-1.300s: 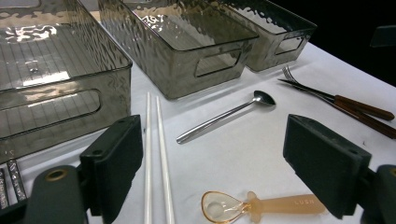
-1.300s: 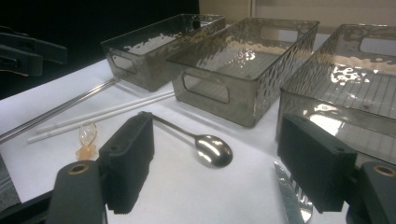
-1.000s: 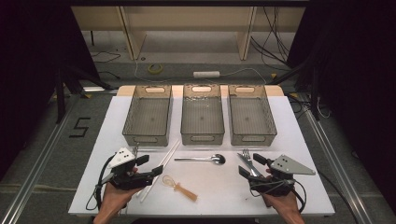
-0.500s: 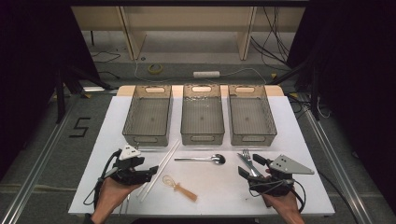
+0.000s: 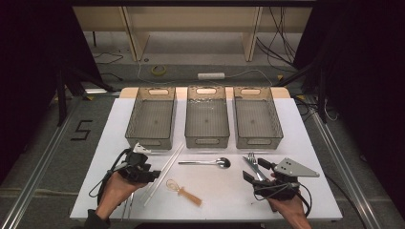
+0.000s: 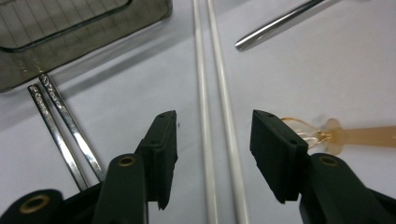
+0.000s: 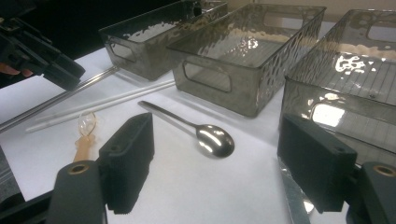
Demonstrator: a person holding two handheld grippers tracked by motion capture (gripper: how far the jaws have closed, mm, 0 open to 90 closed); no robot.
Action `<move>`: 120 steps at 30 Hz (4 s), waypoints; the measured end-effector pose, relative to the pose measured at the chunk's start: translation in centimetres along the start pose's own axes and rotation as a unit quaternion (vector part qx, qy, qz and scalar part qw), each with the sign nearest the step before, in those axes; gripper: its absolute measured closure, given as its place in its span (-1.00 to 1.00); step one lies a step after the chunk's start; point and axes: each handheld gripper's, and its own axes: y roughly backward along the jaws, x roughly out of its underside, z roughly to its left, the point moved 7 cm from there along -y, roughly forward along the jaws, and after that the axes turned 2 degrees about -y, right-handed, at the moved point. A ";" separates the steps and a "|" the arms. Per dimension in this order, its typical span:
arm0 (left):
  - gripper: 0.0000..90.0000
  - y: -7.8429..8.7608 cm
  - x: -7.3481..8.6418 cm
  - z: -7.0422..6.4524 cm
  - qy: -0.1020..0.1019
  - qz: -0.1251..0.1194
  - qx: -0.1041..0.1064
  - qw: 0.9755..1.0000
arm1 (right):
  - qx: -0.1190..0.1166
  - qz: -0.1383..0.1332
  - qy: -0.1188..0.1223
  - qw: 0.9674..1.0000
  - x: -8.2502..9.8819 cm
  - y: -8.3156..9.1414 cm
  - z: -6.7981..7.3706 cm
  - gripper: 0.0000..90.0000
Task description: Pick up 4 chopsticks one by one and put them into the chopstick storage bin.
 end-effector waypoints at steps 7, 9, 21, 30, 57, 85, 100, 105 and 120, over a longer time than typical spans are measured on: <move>0.31 -1.1 0.1 0.6 -0.008 0.038 -0.013 0.999 | -0.003 0.004 0.000 1.000 0.1 -0.1 0.1 -0.37; 0.33 -1.3 0.2 0.7 -0.011 0.046 -0.011 0.999 | -0.003 0.004 0.001 1.000 0.1 -0.1 0.1 -0.37; 0.59 -2.8 0.3 0.3 -0.018 0.079 -0.006 0.997 | -0.003 0.005 0.000 1.000 0.1 -0.2 0.0 -0.37; 0.68 -3.5 0.3 0.2 -0.020 0.093 -0.003 0.995 | -0.004 0.007 -0.001 1.000 0.1 -0.1 0.0 -0.37; 0.87 -3.9 0.1 0.5 -0.007 0.104 0.012 0.994 | -0.003 0.006 0.001 1.000 0.1 -0.1 0.1 -0.34; 0.88 0.2 -0.9 0.4 -0.030 0.046 0.031 0.998 | -0.006 0.007 0.000 1.000 0.1 -0.2 0.1 -0.34; 0.88 2.6 -1.7 0.5 -0.033 0.007 0.038 0.999 | -0.007 0.007 0.000 1.000 0.1 -0.2 0.1 -0.34; 0.88 3.5 -2.0 0.5 -0.038 -0.006 0.039 0.999 | -0.007 0.008 -0.001 1.000 0.1 -0.2 0.1 -0.34; 0.88 4.4 -2.2 1.3 -0.029 -0.022 0.030 0.999 | -0.006 0.008 -0.004 1.000 0.2 -0.2 0.0 -0.34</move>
